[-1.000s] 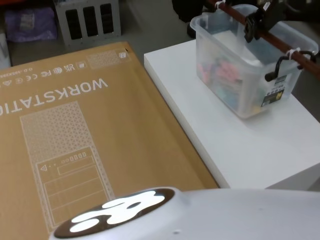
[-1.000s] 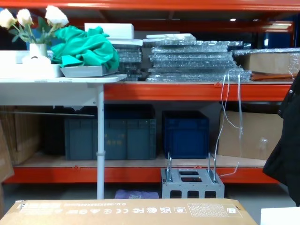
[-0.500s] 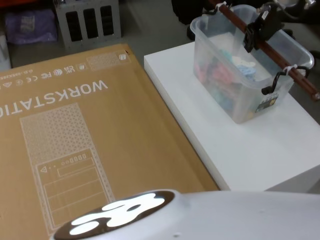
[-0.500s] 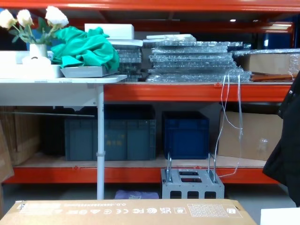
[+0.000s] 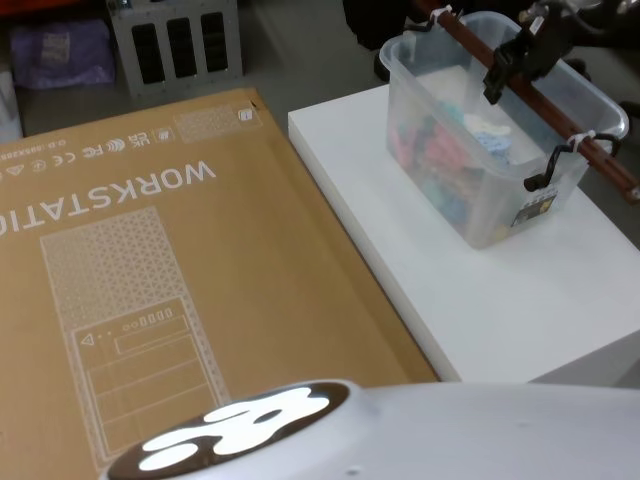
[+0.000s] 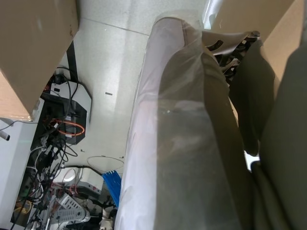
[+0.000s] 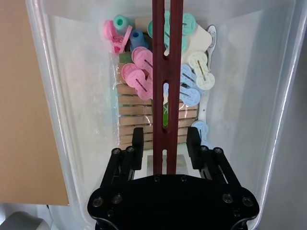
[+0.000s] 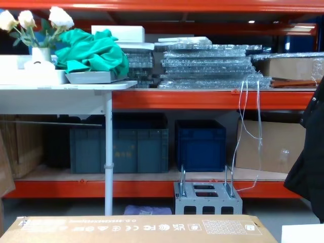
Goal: Use one hand to grasp the basket and place it at the designated location.
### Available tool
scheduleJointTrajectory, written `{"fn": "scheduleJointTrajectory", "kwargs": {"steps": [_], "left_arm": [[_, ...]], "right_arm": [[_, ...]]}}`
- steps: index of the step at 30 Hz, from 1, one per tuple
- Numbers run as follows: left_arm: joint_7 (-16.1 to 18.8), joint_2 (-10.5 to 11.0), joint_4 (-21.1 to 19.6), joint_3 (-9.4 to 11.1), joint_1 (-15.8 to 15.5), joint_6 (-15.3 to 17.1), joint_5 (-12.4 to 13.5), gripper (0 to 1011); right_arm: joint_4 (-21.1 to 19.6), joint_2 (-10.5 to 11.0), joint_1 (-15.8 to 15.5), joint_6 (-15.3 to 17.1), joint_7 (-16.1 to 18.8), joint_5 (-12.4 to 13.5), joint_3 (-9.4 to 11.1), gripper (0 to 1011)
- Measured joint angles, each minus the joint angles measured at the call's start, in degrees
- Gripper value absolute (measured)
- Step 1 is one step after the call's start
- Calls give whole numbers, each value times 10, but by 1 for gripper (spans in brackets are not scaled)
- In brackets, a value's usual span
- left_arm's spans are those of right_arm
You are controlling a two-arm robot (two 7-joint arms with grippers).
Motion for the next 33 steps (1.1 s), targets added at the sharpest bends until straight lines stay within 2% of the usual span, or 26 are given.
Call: {"fn": "scheduleJointTrajectory", "kwargs": {"steps": [7,9,10,17,24,33], "left_arm": [[0,0,0,0,0,0,0,0],[0,0,0,0,0,0,0,0],[0,0,0,0,0,0,0,0],[0,0,0,0,0,0,0,0],[0,0,0,0,0,0,0,0],[0,0,0,0,0,0,0,0]], "right_arm": [[-7,9,-1,1,-3,5,7,713],[-12,15,-2,3,-3,11,14,805],[-14,17,-2,3,-4,13,16,805],[-32,38,-1,9,-7,28,36,1000],[-51,56,-2,15,-12,40,55,1001],[-60,62,-2,17,-13,44,68,1001]]}}
